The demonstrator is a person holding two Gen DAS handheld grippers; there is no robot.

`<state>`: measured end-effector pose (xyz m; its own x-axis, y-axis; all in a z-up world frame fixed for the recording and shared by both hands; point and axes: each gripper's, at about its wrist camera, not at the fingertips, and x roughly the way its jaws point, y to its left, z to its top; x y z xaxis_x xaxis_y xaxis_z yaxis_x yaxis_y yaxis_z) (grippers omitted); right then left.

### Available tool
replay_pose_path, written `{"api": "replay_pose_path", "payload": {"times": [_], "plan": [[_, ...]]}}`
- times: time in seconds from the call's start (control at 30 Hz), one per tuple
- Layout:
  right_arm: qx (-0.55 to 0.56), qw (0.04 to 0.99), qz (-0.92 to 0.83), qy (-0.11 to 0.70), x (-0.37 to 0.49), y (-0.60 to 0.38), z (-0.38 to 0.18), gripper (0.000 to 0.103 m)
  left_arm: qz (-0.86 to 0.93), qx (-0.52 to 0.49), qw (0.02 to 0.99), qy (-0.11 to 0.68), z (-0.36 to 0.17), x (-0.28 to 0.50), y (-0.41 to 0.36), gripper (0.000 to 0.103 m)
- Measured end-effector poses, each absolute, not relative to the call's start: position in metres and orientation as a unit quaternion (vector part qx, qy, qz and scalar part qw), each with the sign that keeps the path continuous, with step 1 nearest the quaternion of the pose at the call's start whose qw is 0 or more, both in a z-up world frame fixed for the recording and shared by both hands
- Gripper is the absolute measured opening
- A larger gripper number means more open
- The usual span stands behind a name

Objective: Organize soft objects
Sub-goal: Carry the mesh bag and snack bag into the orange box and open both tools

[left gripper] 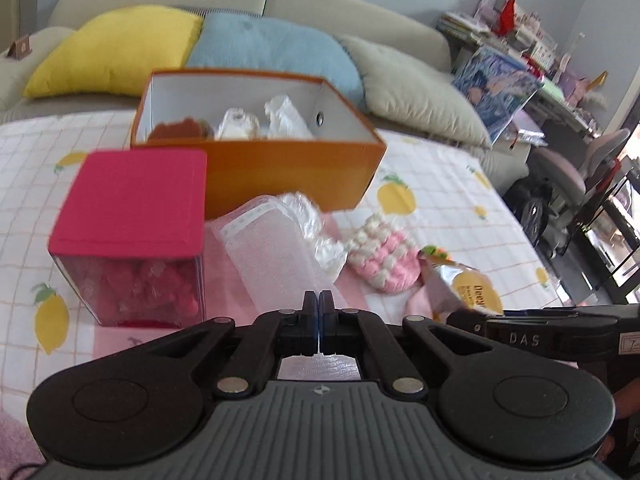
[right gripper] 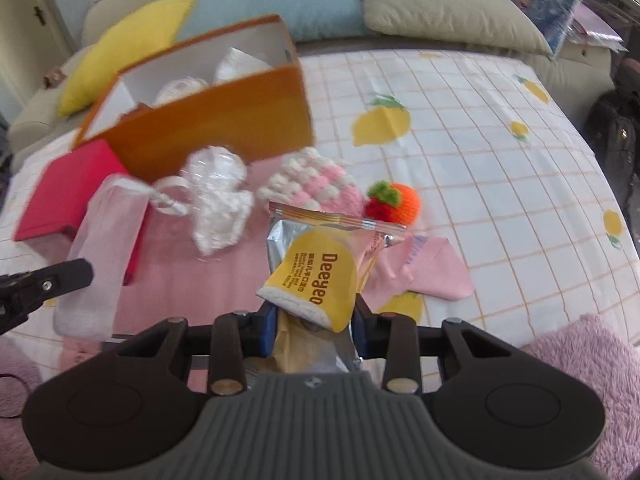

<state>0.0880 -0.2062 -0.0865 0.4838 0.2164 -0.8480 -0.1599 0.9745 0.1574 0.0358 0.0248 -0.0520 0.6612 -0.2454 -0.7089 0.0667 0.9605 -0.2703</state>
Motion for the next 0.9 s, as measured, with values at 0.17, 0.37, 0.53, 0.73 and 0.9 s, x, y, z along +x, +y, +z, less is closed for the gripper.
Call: {"api": "replay_pose_path", "payload": {"times": [0.17,0.37,0.53,0.73,0.9], "plan": [[0.018,0.875,0.159,0.456,0.098,-0.191,-0.051,0.036,-0.095,-0.111,0.918,0.368,-0.019,0.047,0.042,0.000],[0.010,0.891,0.200,0.407,0.144,-0.169,-0.015,0.036,-0.082,-0.083,0.935,0.335,0.010,0.083,0.063,0.000],[-0.012,0.898,0.227,0.376,0.189,-0.140,0.000,0.036,-0.056,-0.045,0.945,0.320,0.025,0.120,0.077,0.000],[-0.051,0.899,0.233,0.367,0.250,-0.096,-0.007,0.036,-0.023,-0.017,0.938,0.344,0.012,0.177,0.095,0.000],[-0.082,0.893,0.236,0.374,0.289,-0.067,-0.031,0.036,-0.012,0.000,0.934,0.357,-0.008,0.212,0.106,0.000]]}}
